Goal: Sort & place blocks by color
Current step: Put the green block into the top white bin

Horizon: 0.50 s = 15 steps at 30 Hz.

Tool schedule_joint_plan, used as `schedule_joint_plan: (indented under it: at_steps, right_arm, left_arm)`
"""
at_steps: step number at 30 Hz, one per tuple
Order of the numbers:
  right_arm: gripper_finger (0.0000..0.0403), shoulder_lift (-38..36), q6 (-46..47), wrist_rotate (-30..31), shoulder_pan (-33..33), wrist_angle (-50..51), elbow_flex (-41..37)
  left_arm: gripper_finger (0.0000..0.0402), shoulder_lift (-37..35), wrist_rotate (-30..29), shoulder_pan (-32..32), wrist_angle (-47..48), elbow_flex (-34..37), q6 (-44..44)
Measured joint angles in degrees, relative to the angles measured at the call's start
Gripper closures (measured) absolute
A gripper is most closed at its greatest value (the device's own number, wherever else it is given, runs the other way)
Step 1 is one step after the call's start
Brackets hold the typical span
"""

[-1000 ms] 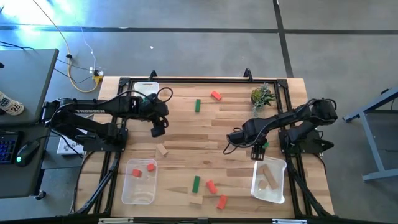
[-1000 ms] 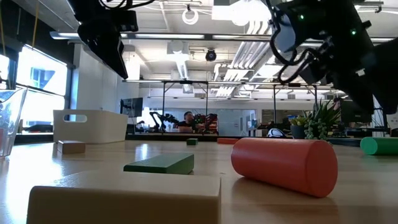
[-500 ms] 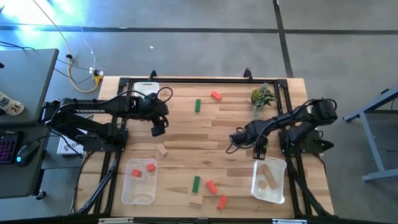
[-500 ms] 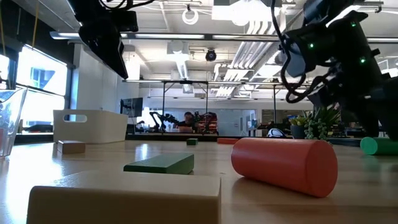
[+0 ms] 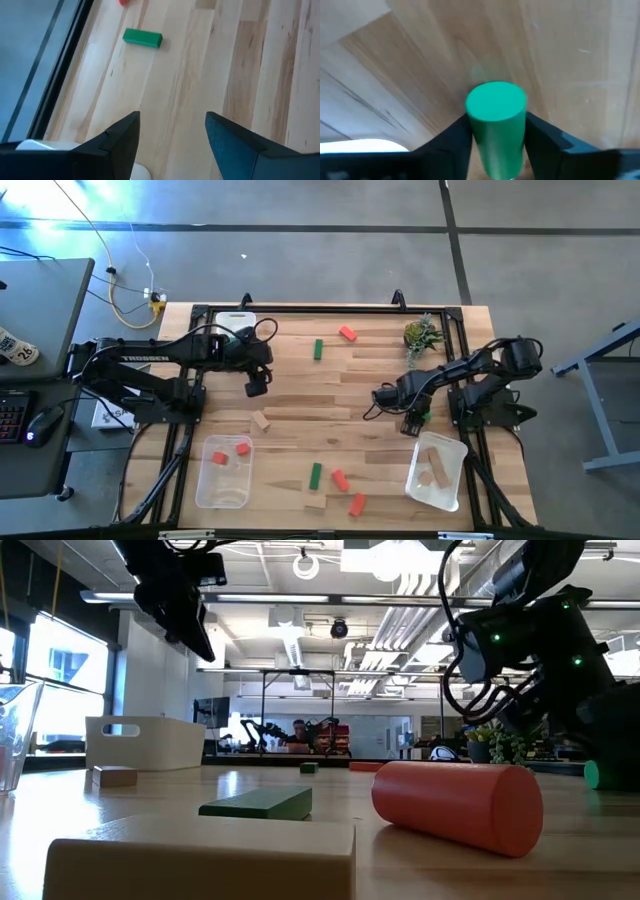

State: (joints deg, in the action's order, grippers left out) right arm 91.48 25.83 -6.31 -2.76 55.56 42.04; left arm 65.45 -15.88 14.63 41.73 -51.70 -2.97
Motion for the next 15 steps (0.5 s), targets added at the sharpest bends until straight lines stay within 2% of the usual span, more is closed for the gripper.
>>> schedule_joint_plan:
  at_steps: [4,10,15]
  right_arm:
    - [0.0297,0.0,2.86,-0.43,0.51,-0.25,0.04]
    - [0.0297,0.12,8.31,-1.47,1.28,-0.05,0.98]
    - [0.0297,0.15,11.96,0.81,1.34,-3.0,6.08]
  left_arm:
    - [0.019,0.0,-0.01,0.0,-2.2,0.0,-2.15]
    - [0.019,0.0,0.02,0.02,-5.72,0.0,-4.74]
    - [0.019,0.0,0.11,0.04,-7.83,0.0,-4.69]
